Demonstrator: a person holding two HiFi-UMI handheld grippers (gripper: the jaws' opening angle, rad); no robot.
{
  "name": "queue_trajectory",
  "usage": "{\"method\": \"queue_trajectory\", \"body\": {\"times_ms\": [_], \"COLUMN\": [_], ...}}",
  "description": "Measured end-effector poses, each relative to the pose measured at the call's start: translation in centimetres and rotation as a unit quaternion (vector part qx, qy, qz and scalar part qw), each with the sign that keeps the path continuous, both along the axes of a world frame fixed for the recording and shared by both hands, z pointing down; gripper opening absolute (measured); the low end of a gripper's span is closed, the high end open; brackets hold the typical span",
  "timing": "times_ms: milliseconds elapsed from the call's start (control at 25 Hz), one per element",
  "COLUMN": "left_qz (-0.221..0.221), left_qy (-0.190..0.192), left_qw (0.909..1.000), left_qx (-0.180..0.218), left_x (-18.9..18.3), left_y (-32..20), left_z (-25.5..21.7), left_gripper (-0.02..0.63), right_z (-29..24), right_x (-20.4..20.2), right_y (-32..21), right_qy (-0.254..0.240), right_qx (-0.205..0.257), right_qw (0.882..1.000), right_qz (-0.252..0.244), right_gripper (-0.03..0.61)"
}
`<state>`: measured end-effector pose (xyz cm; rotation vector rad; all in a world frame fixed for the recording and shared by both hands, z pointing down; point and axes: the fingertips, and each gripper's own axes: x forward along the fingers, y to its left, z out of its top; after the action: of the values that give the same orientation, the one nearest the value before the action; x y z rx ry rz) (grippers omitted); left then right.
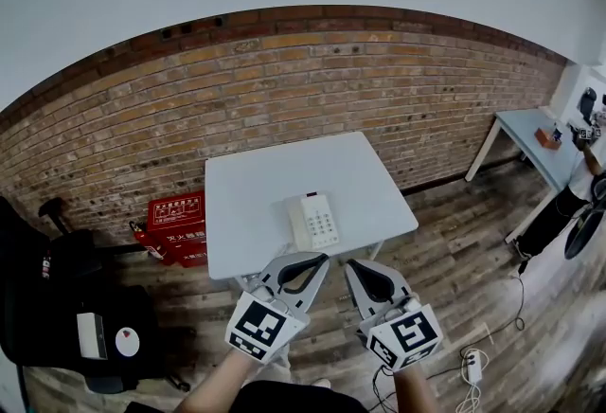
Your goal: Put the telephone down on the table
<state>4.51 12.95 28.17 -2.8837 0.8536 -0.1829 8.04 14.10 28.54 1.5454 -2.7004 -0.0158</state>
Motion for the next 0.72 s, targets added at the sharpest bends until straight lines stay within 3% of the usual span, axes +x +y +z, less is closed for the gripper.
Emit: {"method": "queue_trajectory", "body": {"times_ms": [720], "left_qz": [-0.014], "left_qy": [-0.002], "left_qw": [0.9999], "left_qx": [0.005], "left_x": [0.9], "left_y": [3.5], "left_z": [0.6], "left_gripper": [0.006], "right_z": [0.1], "right_x": [0.7], "right_y": [3.3], "right_qy": [-0.011], "right_qx": [0.011], "right_qw": [1.0], "right_qz": [-0.001], "right_gripper": [0.011]}}
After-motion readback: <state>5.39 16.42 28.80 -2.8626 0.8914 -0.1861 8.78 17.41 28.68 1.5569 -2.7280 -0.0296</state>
